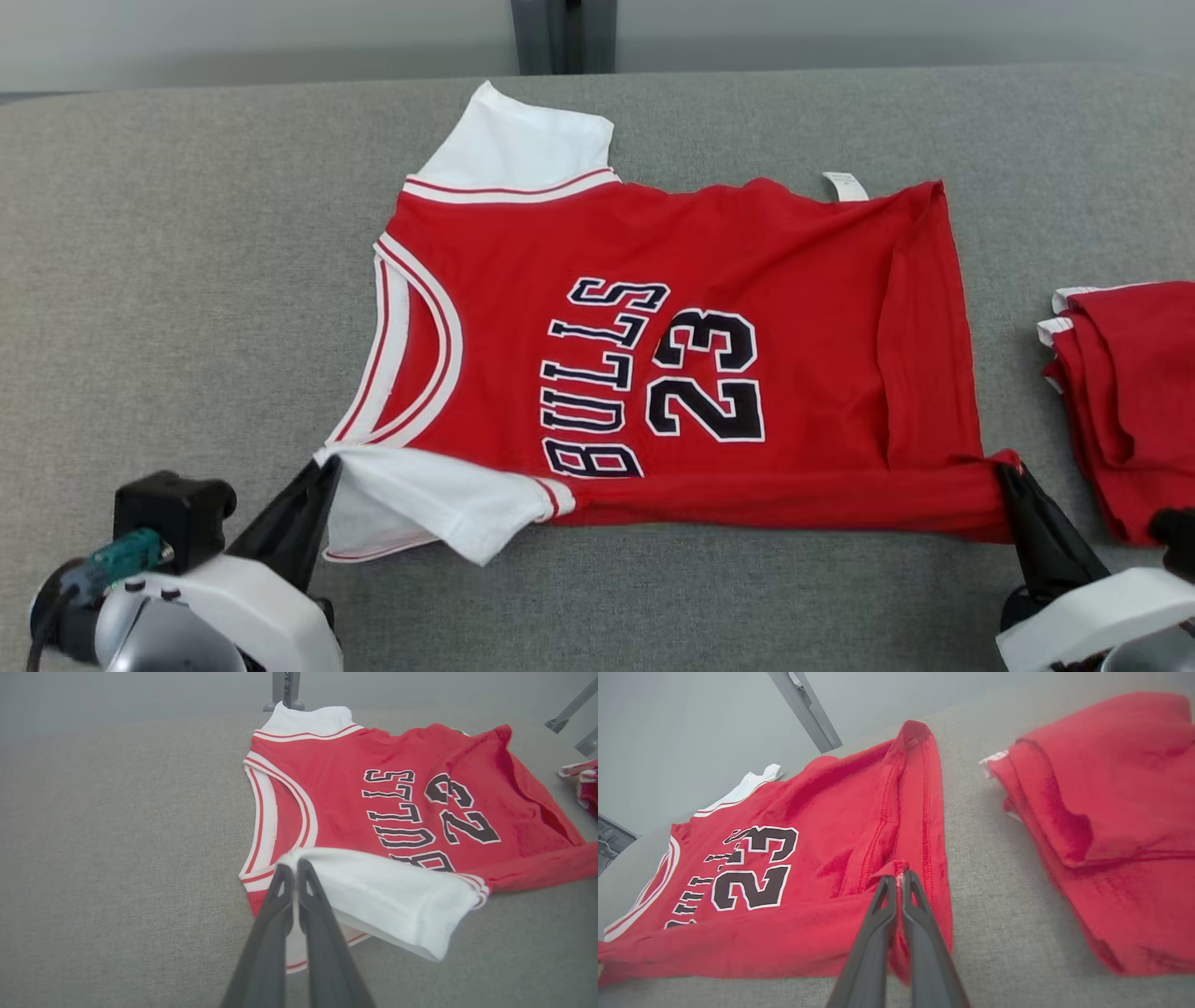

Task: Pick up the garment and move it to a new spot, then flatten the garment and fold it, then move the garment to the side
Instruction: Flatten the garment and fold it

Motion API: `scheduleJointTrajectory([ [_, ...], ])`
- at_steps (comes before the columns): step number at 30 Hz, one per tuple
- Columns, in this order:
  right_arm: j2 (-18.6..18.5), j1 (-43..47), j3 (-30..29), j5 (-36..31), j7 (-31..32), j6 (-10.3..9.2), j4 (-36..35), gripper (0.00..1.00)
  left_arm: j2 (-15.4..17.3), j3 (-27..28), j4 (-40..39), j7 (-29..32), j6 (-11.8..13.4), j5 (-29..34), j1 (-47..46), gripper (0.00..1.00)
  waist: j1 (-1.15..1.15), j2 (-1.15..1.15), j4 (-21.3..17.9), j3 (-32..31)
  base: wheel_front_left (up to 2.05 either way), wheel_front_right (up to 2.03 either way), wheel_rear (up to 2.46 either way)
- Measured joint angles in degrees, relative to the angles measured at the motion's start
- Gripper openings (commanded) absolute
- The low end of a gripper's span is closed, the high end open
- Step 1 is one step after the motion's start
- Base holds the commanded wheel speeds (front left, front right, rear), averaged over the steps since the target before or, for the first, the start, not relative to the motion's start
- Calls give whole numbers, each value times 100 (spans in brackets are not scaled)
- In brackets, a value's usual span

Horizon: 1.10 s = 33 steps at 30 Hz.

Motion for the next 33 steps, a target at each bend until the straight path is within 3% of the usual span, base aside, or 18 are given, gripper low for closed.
scheduleJointTrajectory([
  [13,2,-926,159,-76,-115,0,657,0,-370,-156,1502,-371,-485,-142,-1433,0,0,0,-128,759,0,0,0],
  [14,1,-964,182,-76,-140,0,682,1,-377,-192,1569,-386,-525,-153,-1456,12,0,0,-133,780,0,0,0],
  [15,-10,-992,210,-76,-170,0,691,49,-390,-200,1622,-454,-550,-155,-1469,41,0,0,-139,794,0,0,0],
  [16,-16,-1004,236,-62,-200,0,695,100,-439,-181,1651,-516,-549,-176,-1479,100,0,0,-143,804,0,0,0],
  [19,-25,-998,263,49,-335,0,651,100,-532,-129,1686,-733,-520,-175,-1485,100,0,0,-134,807,0,0,0],
  [23,-68,-976,86,-54,-766,0,369,100,-736,140,1639,-1329,-267,-145,-1435,100,0,0,-122,744,0,0,0],
  [33,-193,-1167,160,-942,-1753,0,-193,100,-907,309,1561,-2627,192,583,-1419,100,0,0,-130,373,0,0,0],
])
